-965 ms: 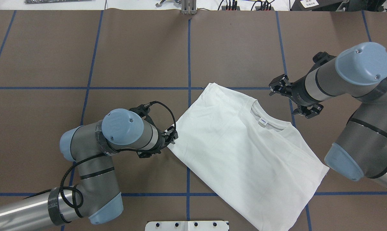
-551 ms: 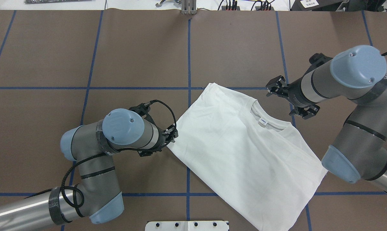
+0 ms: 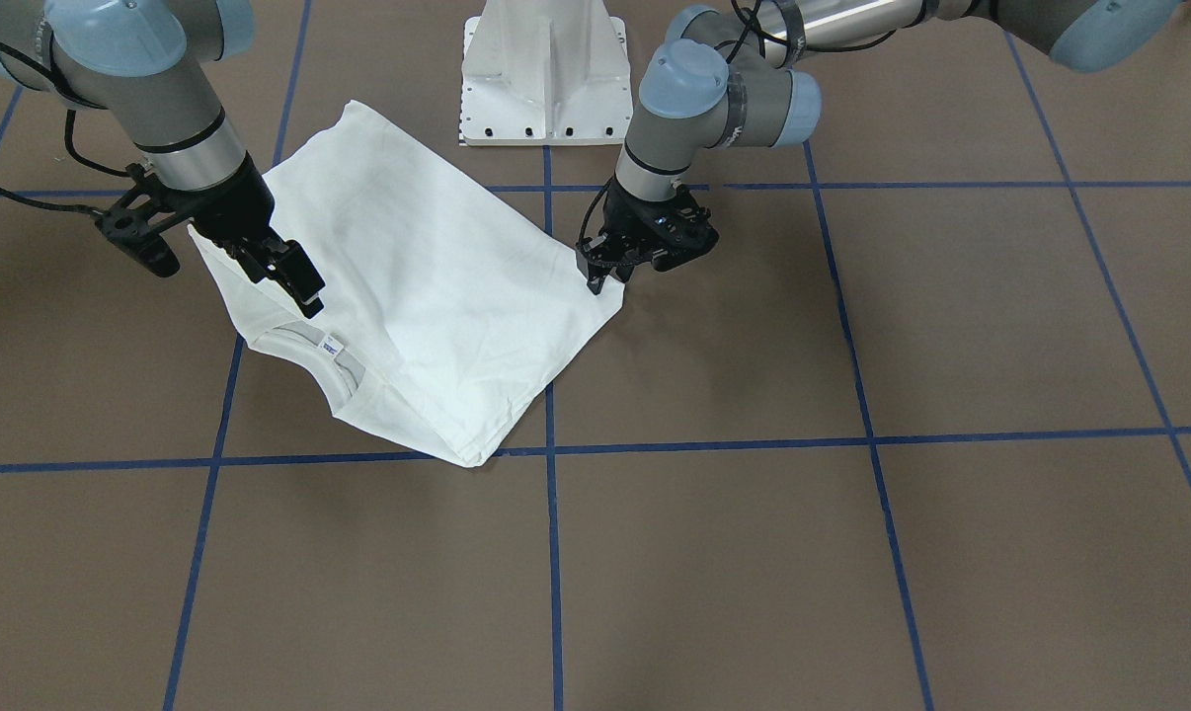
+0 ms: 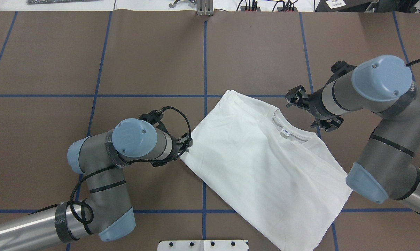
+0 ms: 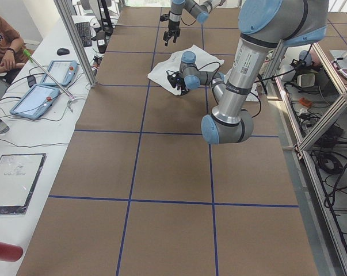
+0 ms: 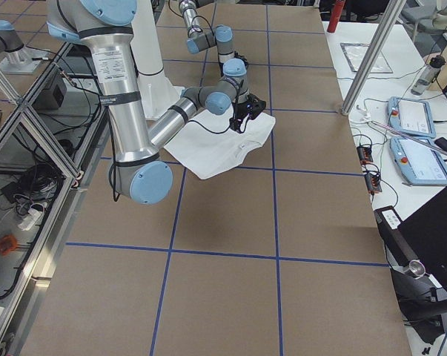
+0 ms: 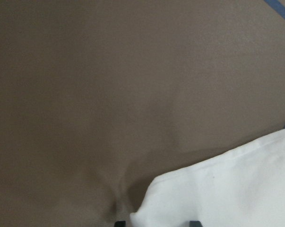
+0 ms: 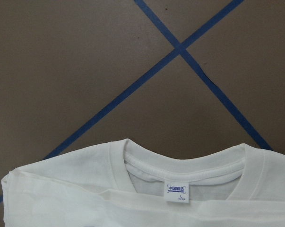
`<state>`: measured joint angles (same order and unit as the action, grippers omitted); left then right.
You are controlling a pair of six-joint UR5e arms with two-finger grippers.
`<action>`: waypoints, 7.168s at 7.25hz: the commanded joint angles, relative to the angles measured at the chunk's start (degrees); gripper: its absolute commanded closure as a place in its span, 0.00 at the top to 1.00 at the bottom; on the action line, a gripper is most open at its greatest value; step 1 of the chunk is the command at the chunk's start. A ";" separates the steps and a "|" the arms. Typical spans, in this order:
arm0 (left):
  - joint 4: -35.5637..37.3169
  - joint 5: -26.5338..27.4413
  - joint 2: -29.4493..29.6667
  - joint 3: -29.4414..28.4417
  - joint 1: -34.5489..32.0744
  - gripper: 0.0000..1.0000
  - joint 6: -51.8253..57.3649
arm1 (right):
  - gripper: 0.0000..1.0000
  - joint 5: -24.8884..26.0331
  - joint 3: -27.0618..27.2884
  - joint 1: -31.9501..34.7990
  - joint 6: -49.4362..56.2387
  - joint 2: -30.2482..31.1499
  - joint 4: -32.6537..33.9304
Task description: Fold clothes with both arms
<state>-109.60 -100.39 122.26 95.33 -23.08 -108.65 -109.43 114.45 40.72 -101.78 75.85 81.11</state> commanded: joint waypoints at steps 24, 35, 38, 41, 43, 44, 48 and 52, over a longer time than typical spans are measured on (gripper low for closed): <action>-26.02 -1.92 17.13 -35.48 -23.15 0.61 23.22 | 0.34 17.32 -6.00 -23.67 -24.26 -4.66 0.54; -18.51 -4.29 -4.90 1.19 -10.70 0.63 3.73 | 0.00 16.62 1.91 -25.68 -24.34 -4.31 8.10; -10.22 4.56 -10.45 9.42 3.26 0.66 -5.05 | 0.00 16.53 2.44 -25.77 -24.34 -4.04 8.10; -1.25 8.01 -10.29 11.10 9.81 0.66 -9.56 | 0.00 16.53 2.79 -25.86 -24.26 -4.22 8.10; 1.22 7.93 -10.20 12.15 9.81 0.66 -9.56 | 0.00 16.53 2.88 -25.86 -24.26 -4.40 8.10; 1.40 7.84 -10.29 12.16 10.07 0.66 -9.56 | 0.00 16.53 2.88 -25.86 -24.26 -4.40 8.10; 1.67 7.84 -10.38 12.07 11.66 0.26 -11.14 | 0.00 16.53 3.23 -25.86 -24.26 -4.49 8.10; 5.24 7.23 -10.47 17.83 11.66 0.00 -10.44 | 0.00 16.27 4.19 -26.38 -24.34 -4.22 8.10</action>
<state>-106.76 -92.85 111.89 109.46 -11.46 -119.48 -93.00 117.94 14.72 -126.06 71.46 89.21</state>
